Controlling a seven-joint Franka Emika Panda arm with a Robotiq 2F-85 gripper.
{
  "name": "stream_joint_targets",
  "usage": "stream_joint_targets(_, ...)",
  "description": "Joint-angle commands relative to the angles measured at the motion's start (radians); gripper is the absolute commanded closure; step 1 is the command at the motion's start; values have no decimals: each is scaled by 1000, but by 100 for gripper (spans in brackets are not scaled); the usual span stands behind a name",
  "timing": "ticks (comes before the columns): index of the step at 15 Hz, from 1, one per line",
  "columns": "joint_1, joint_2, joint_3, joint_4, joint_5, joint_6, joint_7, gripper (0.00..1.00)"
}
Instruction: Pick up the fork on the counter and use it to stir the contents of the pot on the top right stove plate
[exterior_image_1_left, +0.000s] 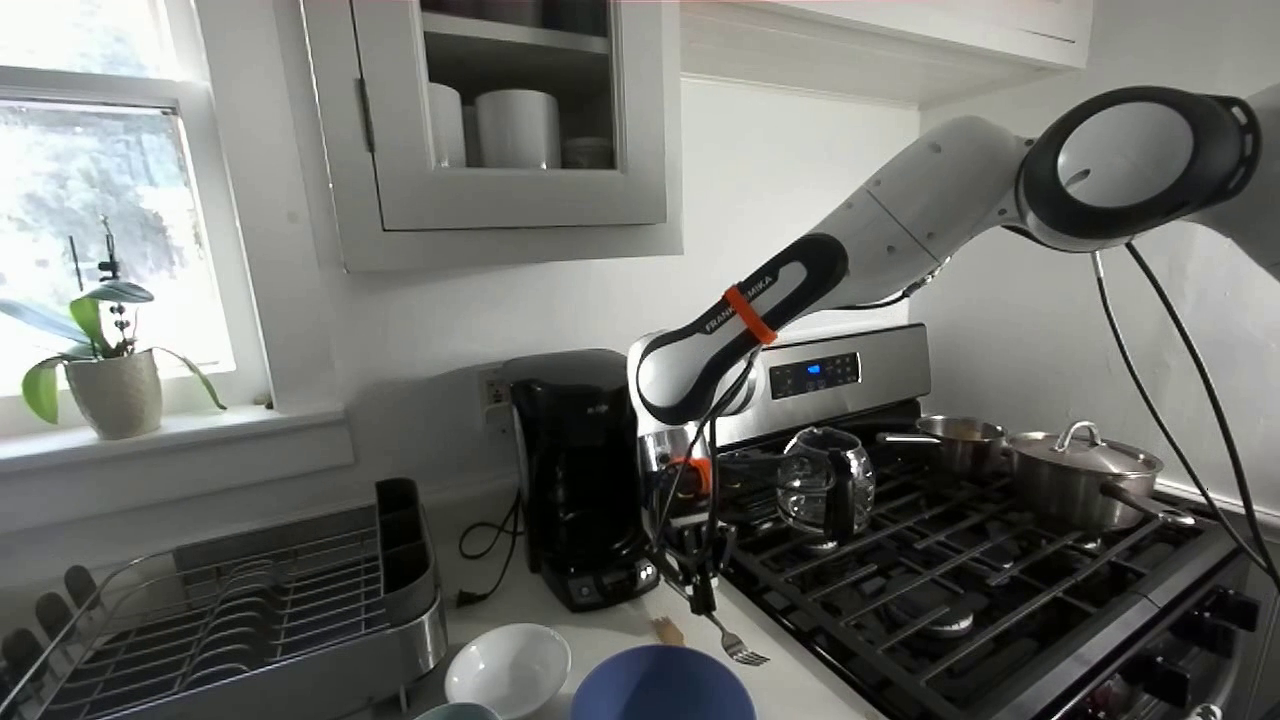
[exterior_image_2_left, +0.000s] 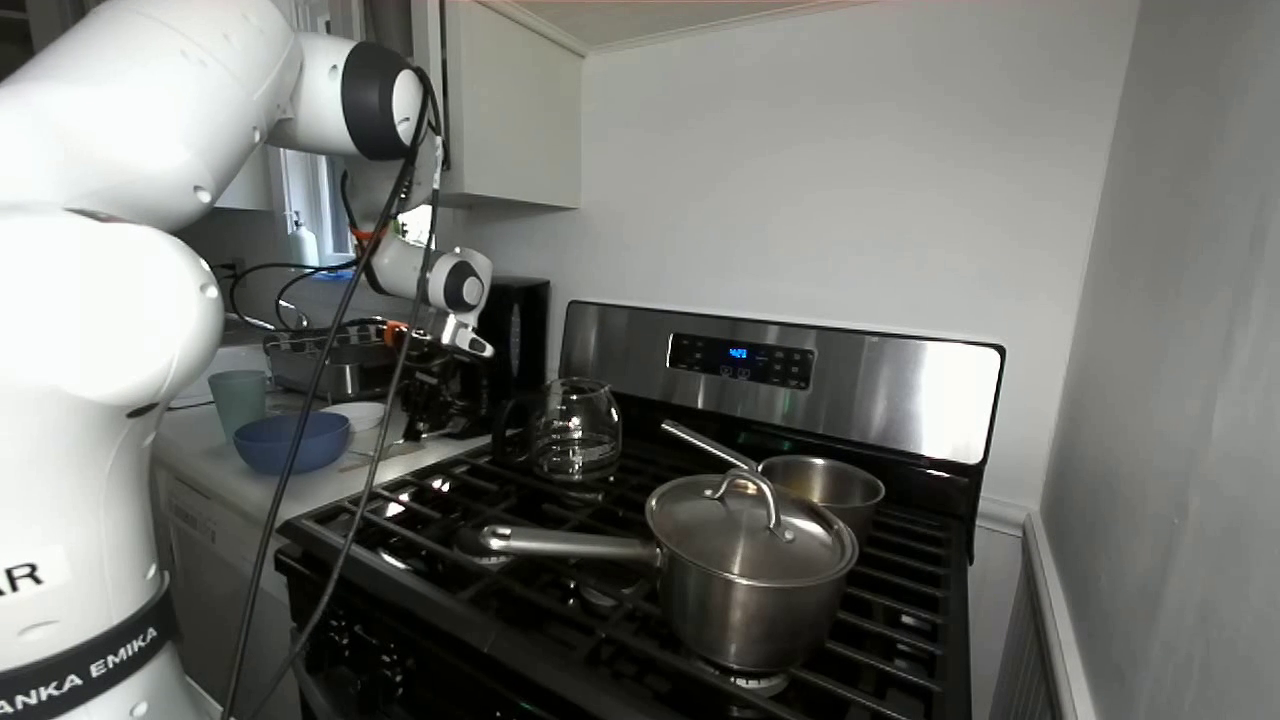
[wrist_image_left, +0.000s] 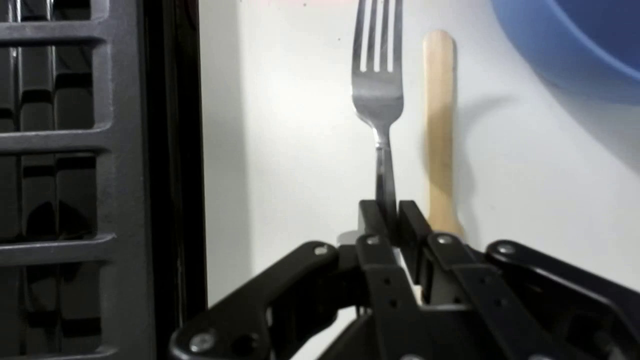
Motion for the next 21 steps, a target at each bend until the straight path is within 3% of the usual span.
stream_joint_targets(1,9,-142,-18,-107,17,-33,61,92)
stream_joint_targets(6,-44,-298,-56,-299,54,69,166,93)
stream_joint_targets(13,-106,-555,-103,-520,11,350,249,93)
stream_joint_targets(16,-111,-637,-122,-569,-91,429,353,93)
stream_joint_targets(21,-139,-767,-120,-609,-460,401,674,93)
